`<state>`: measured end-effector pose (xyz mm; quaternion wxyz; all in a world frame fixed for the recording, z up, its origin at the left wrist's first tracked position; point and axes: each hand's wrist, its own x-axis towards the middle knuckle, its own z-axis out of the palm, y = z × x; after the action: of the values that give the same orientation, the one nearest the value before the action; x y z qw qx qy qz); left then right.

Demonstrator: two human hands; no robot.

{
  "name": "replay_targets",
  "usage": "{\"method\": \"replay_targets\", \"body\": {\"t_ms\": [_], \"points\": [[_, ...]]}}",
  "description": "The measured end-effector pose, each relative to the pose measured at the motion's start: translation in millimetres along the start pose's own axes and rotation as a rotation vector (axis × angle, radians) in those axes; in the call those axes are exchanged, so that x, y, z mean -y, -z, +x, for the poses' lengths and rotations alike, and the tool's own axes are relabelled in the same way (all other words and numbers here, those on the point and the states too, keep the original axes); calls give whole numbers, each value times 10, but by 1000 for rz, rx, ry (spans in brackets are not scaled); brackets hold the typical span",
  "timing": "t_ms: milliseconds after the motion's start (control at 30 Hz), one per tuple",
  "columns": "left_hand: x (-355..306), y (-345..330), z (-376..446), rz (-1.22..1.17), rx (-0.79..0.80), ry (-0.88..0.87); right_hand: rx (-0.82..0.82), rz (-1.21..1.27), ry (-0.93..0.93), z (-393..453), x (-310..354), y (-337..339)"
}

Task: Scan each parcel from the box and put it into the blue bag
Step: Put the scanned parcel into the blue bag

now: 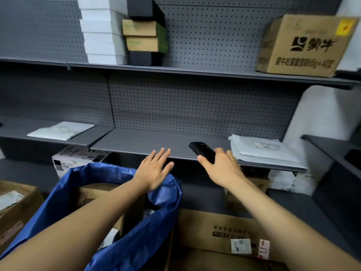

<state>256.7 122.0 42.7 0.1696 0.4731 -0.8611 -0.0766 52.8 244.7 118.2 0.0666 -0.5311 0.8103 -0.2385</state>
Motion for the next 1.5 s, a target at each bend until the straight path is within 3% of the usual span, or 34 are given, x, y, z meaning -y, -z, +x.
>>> {"method": "replay_targets", "body": {"t_ms": [133,267,500,733,933,1200,1400,1500], "points": [[-359,-11,175,-286,-18,65,52,401,-104,93,-143,148],[-711,-48,230,-583,1,148,137,923,-348,97,-287,260],[-1334,-78,179,-885,50,89,105,1364,-466,103,-535,368],[-1580,-149,149,-1317,104,243,0,1422,-620,168,-684,223],[-1699,-102,161,-1587,198,274,-7,1428,-605,337,-741,51],[-1622,-194,305,-1655,220,306,-31,1333,-644,583,-724,-193],[-1558,-258,554,-1756,226,370,-162,1137,-615,793,-649,-304],[-1485,-314,713,-1787,220,394,-130,1063,-590,976,-616,-305]]}}
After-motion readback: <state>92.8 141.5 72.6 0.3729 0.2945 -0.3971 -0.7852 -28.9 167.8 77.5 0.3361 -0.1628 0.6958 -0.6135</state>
